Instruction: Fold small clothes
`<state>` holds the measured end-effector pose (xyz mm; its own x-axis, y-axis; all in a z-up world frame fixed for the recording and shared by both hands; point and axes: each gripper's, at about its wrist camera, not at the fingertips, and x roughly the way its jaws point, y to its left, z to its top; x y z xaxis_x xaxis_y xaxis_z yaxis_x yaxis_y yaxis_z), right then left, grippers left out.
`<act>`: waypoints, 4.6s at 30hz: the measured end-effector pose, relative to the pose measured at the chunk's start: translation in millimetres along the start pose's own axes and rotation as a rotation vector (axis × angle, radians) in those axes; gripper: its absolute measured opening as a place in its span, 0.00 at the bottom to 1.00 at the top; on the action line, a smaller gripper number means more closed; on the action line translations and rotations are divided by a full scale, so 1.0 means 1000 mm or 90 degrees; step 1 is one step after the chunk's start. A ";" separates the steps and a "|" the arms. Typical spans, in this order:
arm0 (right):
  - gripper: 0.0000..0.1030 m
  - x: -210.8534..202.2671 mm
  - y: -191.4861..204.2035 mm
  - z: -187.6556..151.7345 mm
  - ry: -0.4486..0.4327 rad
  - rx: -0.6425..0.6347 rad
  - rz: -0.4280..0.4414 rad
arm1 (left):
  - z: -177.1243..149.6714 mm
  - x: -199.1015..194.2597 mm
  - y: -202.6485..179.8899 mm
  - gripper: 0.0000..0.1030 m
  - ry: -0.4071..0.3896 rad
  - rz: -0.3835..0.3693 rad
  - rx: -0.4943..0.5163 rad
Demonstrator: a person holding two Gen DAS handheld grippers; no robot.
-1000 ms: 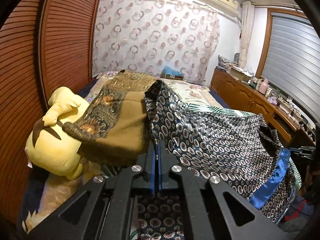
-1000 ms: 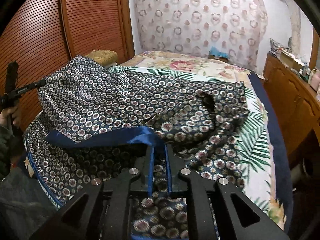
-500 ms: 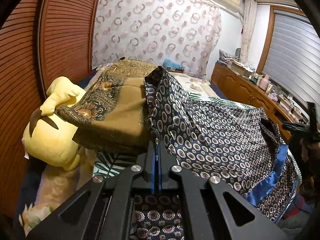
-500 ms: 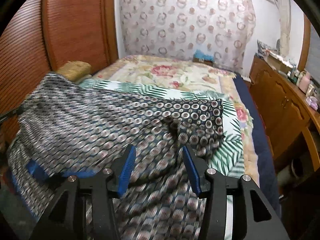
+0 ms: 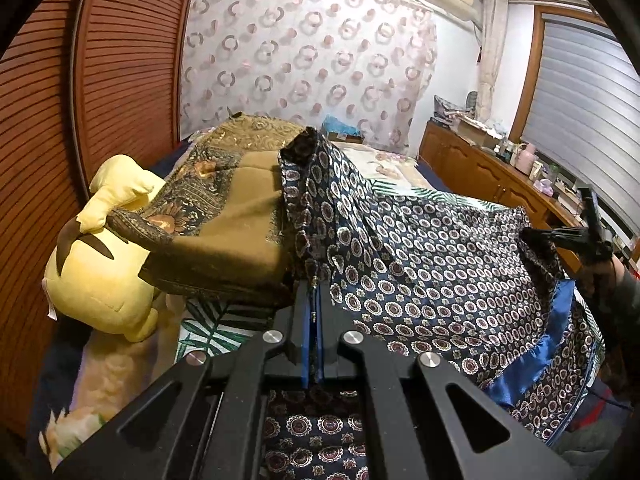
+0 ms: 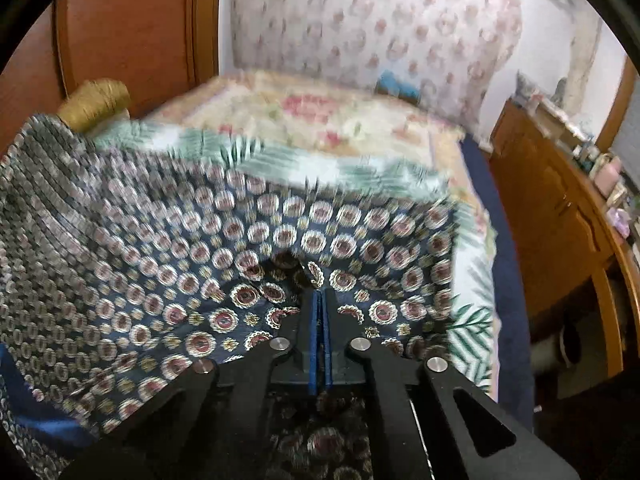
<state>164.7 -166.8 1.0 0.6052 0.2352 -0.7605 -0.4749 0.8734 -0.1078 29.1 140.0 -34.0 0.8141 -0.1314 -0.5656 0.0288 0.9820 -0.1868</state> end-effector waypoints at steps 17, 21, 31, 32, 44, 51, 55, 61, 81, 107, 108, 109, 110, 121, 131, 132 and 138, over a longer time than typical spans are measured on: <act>0.33 -0.106 -0.022 -0.127 0.005 0.072 0.016 | -0.017 -0.005 0.011 0.02 0.016 0.004 -0.023; 0.39 -0.093 -0.027 -0.127 0.028 0.092 0.027 | -0.021 -0.002 0.013 0.02 0.023 0.004 -0.028; 0.04 -0.079 -0.015 -0.116 0.053 0.058 0.031 | -0.024 0.002 0.011 0.02 0.031 -0.001 -0.026; 0.03 -0.082 -0.015 -0.118 0.053 0.058 0.035 | -0.024 0.002 0.011 0.02 0.031 -0.001 -0.027; 0.03 -0.155 -0.035 -0.157 0.037 0.103 -0.004 | -0.021 -0.001 0.015 0.02 0.021 0.004 -0.033; 0.45 -0.134 -0.038 -0.132 0.011 0.136 -0.007 | -0.022 0.002 0.010 0.02 0.032 0.006 -0.018; 0.48 -0.111 -0.045 -0.120 0.012 0.148 -0.007 | -0.023 0.002 0.012 0.02 0.033 0.008 -0.019; 0.48 -0.076 -0.053 -0.104 0.030 0.166 0.008 | -0.023 0.003 0.015 0.02 0.037 0.014 -0.021; 0.01 -0.077 -0.051 -0.083 -0.038 0.131 0.045 | -0.016 -0.013 0.000 0.01 0.016 -0.022 0.007; 0.06 -0.115 -0.043 -0.110 0.010 0.088 0.004 | -0.037 -0.042 0.012 0.02 0.081 0.007 0.038; 0.07 -0.116 -0.040 -0.105 0.004 0.081 -0.005 | -0.036 -0.042 0.013 0.03 0.079 0.011 0.037; 0.10 -0.117 -0.039 -0.101 -0.002 0.077 -0.010 | -0.035 -0.042 0.013 0.07 0.076 0.016 0.038; 0.16 -0.117 -0.038 -0.096 -0.009 0.074 -0.014 | -0.034 -0.042 0.013 0.17 0.072 0.026 0.039; 0.57 -0.073 0.010 -0.072 -0.027 0.032 0.034 | -0.041 -0.025 0.014 0.54 0.093 0.029 0.034; 0.57 -0.004 0.040 -0.064 0.028 -0.003 0.081 | -0.054 -0.012 0.013 0.64 0.120 0.043 0.036; 0.57 0.001 0.041 -0.064 0.033 -0.003 0.082 | -0.054 -0.011 0.013 0.64 0.121 0.044 0.035; 0.59 0.021 0.046 -0.072 0.041 -0.018 0.083 | -0.054 -0.009 0.015 0.64 0.123 0.047 0.033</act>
<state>109.6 -152.4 -65.5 0.4953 0.3180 -0.8084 -0.5655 0.8245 -0.0221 -9.6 148.1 -75.2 0.6888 -0.0782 -0.7208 0.0080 0.9949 -0.1003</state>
